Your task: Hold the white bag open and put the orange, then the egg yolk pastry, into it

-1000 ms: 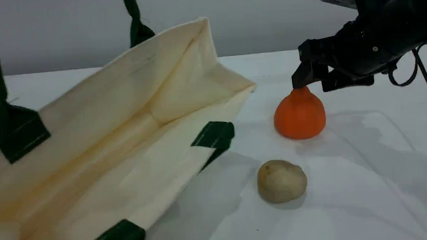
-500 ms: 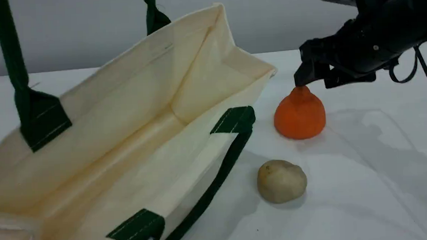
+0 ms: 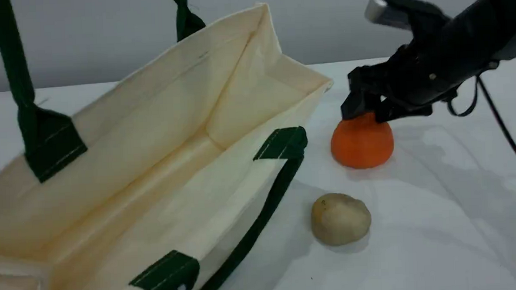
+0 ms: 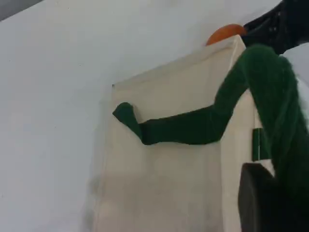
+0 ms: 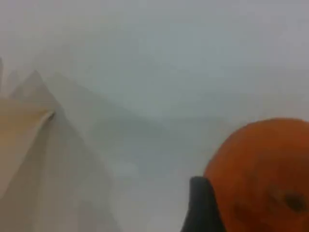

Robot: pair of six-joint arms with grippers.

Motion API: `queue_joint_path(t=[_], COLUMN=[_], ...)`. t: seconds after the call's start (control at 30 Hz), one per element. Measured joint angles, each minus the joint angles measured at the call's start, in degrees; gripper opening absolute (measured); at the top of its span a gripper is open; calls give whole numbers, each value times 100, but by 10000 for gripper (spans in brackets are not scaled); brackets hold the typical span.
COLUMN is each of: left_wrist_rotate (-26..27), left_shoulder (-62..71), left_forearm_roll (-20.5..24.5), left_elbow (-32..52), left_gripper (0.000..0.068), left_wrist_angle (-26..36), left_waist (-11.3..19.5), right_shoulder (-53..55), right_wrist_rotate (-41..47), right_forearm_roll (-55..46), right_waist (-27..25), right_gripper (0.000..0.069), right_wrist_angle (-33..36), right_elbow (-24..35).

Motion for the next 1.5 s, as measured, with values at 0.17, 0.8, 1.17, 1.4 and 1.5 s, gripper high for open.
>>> queue_joint_path(t=[0.17, 0.8, 1.17, 1.4, 1.5], left_wrist_rotate=[0, 17, 20, 20, 20], left_shoulder=[0, 0, 0, 0, 0], left_forearm_roll=[0, 6, 6, 6, 0], left_elbow=[0, 0, 0, 0, 0], left_gripper=[71, 71, 71, 71, 71], left_wrist_angle=[0, -21, -21, -21, -21], left_waist=[0, 0, 0, 0, 0], right_shoulder=[244, -713, -2975, -4266, -4539], right_wrist_rotate=[0, 415, 650, 933, 1052], right_forearm_roll=[13, -358, -406, -443, -422], right_waist=[0, -13, -13, -8, -8], right_gripper=[421, 27, 27, 27, 27], right_wrist_angle=[13, -986, -845, 726, 1539], right_elbow=[-115, 387, 1787, 2374, 2398])
